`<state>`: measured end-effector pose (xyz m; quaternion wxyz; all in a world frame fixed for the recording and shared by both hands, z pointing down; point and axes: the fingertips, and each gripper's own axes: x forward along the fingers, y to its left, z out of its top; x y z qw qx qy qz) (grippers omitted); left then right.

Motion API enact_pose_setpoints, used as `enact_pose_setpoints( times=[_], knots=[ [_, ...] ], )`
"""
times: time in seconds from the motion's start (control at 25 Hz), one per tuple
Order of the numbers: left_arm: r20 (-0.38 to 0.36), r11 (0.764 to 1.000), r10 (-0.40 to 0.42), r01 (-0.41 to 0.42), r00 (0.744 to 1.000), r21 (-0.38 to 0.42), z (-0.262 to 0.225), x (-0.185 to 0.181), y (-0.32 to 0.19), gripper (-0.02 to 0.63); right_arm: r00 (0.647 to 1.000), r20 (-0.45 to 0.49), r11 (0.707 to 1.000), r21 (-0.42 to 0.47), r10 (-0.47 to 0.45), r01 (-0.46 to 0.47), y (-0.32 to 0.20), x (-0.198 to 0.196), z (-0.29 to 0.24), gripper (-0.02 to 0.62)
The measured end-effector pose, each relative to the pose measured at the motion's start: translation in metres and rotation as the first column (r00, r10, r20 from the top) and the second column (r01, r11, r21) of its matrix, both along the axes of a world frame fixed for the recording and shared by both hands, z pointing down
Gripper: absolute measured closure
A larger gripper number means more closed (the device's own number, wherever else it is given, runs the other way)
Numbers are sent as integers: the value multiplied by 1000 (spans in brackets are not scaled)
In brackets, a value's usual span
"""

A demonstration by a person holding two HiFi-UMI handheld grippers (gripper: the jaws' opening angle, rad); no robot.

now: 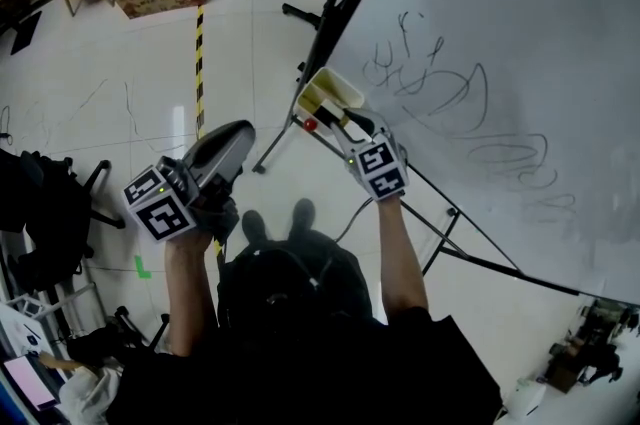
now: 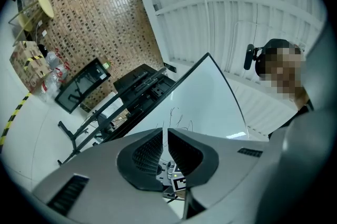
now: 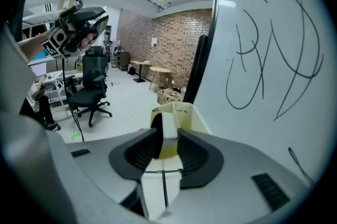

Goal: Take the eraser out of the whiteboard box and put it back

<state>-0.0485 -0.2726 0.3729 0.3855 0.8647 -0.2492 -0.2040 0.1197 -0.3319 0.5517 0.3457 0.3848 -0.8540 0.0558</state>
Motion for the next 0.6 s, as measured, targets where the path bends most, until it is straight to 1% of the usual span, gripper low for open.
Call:
enact_pose_setpoints(
  times=[0.24, 0.6],
  knots=[
    [-3, 1000, -7, 7, 1000, 0, -1, -3, 0, 591, 998, 60, 999, 39, 36, -38, 0, 7, -23, 453],
    [-10, 1000, 13, -13, 1000, 18, -7, 2, 2, 591, 988, 148, 988, 134, 51, -71, 5, 16, -88, 456]
  ],
)
